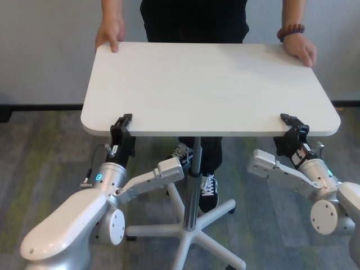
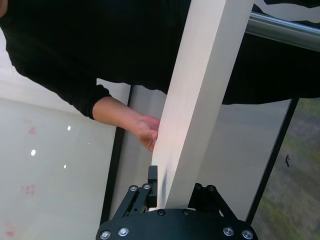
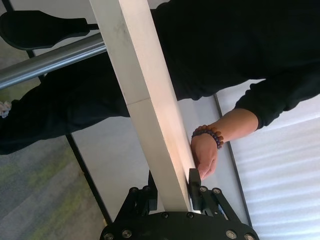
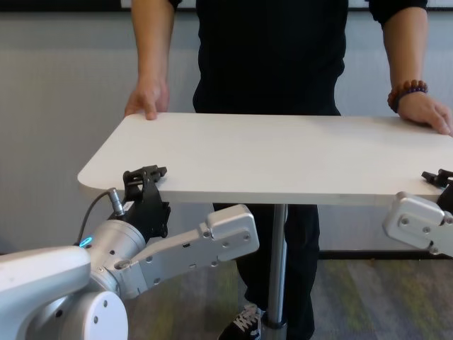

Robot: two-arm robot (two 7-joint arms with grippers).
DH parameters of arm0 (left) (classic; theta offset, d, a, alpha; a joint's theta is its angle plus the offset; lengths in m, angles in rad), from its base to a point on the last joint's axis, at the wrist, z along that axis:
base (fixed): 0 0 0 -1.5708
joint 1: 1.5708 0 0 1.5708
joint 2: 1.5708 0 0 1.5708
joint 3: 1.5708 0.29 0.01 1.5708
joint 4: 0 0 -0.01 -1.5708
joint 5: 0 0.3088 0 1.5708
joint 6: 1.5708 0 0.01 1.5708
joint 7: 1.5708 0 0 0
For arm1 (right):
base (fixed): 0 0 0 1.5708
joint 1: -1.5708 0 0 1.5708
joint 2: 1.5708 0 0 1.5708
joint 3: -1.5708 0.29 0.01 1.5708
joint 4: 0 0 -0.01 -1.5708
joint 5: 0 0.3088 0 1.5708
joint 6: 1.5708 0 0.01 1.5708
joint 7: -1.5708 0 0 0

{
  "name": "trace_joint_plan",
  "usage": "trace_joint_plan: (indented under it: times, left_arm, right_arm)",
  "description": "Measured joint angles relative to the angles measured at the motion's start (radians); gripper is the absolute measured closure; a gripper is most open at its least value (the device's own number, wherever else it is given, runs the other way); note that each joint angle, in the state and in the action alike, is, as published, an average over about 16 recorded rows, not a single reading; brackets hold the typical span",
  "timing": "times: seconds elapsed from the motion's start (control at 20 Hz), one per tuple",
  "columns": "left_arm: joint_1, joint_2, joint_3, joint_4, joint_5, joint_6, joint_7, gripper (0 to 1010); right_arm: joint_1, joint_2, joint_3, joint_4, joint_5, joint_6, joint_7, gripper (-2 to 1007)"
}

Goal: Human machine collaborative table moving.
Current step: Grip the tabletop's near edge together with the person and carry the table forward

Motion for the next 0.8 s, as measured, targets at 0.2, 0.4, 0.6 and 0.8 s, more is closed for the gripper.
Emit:
trace_joint_plan:
  times: [0.2, 0.4, 0.6, 0.8]
  left_arm:
    - [-0.023, -0.01, 0.003, 0.048, -0.001, -0.004, 0.01, 685]
    - [-0.038, -0.017, 0.006, 0.082, -0.002, -0.007, 0.016, 685]
    - [-0.046, -0.021, 0.007, 0.101, -0.003, -0.01, 0.017, 685]
    - [-0.047, -0.022, 0.008, 0.103, -0.003, -0.011, 0.017, 685]
  right_arm:
    - [0.02, -0.009, -0.012, 0.035, -0.005, -0.001, -0.01, 655]
    - [0.039, -0.02, -0.023, 0.077, -0.006, -0.006, -0.022, 655]
    - [0.06, -0.031, -0.032, 0.123, -0.005, -0.017, -0.035, 655]
    - [0.081, -0.043, -0.04, 0.173, -0.001, -0.031, -0.05, 655]
